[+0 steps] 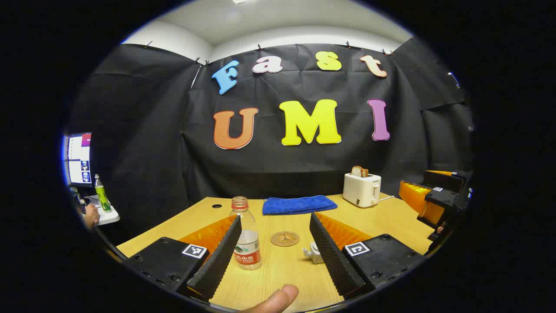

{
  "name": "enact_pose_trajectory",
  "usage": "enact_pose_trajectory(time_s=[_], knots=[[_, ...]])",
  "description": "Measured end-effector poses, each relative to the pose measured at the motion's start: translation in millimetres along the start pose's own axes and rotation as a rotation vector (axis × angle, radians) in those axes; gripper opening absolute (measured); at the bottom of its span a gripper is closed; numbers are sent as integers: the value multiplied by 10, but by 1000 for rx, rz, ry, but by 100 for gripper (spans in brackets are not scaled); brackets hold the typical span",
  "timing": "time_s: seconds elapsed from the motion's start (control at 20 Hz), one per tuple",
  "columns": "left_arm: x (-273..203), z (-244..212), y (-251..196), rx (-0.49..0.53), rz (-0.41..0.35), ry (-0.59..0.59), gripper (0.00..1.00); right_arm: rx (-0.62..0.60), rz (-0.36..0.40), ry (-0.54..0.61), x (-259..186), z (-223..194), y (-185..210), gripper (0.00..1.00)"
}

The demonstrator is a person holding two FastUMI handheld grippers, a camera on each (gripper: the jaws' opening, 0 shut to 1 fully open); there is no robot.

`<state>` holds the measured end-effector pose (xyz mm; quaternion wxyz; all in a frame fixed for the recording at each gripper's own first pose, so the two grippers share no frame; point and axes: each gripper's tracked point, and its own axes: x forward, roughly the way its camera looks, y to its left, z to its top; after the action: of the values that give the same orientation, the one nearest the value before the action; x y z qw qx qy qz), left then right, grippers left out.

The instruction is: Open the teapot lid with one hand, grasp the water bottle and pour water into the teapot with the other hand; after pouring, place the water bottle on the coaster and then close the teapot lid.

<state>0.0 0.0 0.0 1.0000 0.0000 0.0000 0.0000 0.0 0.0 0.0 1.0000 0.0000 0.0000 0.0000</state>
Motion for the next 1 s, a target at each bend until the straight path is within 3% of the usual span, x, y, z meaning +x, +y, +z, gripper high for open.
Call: enact_pose_trajectory(time_s=[0.25, 0.75, 1.0], knots=[[17, 4, 33, 19, 26, -6, 99, -23, 31, 7, -62, -6, 20, 98], [-11, 31, -13, 5, -17, -1, 99, 28, 2, 47, -77, -61, -205, 97], [47, -60, 228, -13, 25, 44, 99, 33, 8, 53, -44, -92, -181, 93]])
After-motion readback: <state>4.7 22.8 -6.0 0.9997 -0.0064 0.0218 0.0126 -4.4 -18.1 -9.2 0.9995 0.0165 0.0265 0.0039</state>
